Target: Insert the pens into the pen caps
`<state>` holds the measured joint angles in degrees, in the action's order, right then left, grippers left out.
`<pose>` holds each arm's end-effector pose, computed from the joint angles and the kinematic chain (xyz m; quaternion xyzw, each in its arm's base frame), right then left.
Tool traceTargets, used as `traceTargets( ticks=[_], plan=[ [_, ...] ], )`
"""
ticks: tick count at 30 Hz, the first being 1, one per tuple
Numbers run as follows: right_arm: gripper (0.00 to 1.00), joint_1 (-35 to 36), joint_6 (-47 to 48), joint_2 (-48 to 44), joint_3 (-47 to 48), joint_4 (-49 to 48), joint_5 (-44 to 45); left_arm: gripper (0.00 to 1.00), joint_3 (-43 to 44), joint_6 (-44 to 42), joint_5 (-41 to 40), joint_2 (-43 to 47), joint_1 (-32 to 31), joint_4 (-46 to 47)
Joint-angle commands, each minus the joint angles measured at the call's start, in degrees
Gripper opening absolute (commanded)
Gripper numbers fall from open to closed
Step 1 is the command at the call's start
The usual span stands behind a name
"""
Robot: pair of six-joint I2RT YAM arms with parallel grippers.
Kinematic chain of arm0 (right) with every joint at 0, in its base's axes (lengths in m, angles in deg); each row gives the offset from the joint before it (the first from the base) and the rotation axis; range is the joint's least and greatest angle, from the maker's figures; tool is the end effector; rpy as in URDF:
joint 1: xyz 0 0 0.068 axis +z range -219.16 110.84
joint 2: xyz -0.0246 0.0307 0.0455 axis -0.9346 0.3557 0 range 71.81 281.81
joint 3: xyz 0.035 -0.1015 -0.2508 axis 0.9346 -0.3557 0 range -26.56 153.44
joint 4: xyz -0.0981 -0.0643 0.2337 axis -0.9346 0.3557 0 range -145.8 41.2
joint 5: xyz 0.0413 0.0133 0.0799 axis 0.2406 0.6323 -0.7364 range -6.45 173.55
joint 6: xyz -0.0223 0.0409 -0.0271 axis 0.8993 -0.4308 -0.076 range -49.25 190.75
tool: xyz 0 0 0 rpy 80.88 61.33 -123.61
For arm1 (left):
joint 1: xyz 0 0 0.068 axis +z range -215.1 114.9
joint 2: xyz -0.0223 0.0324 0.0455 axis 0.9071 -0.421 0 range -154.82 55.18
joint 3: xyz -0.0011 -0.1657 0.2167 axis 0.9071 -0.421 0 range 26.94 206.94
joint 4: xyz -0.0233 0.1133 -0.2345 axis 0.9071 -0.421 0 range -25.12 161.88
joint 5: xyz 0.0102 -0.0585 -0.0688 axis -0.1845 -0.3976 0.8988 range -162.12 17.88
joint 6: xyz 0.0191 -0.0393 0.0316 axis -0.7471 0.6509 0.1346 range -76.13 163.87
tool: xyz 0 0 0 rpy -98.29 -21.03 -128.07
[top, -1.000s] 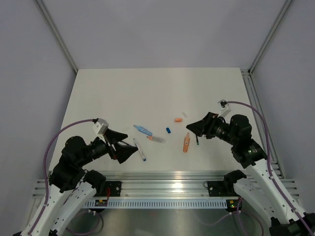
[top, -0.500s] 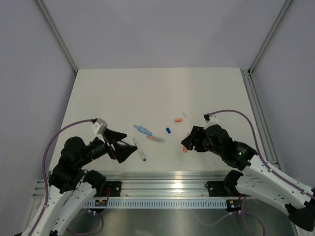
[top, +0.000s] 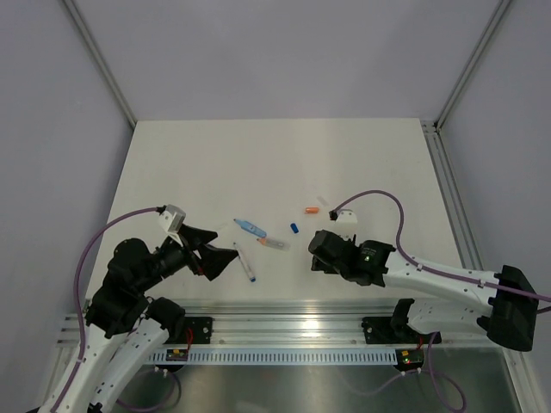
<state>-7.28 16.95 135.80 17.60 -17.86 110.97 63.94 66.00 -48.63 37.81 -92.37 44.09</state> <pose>0.1140 0.1788 0.2347 -0.0001 0.9356 0.1072 0.3363 0.0684 -0.0511 0.3159 0.1664 0.7331 -0.4077 0.5183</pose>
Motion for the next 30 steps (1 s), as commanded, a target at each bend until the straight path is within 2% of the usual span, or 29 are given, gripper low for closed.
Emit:
traceTargets(
  ticks=[1, 8, 16, 30],
  plan=[
    [0.61, 0.43, -3.76, 2.98, 1.28, 0.03, 6.67, 0.99, 0.10, 0.37, -0.63, -0.39, 0.37, 0.98],
    [0.57, -2.55, -3.77, 12.38, 1.28, -6.44, 6.60, 0.99, 0.01, 0.37, -0.11, -0.13, 0.46, 1.16],
    [0.55, -6.43, -1.66, 15.64, -1.00, -12.00, 4.58, 0.99, -0.08, 0.37, 0.60, -0.65, 0.46, 1.42],
    [0.48, -6.60, -4.30, 22.06, -3.56, -13.41, 4.93, 0.99, -0.25, 0.46, 1.04, -1.79, 0.81, 1.60]
  ],
)
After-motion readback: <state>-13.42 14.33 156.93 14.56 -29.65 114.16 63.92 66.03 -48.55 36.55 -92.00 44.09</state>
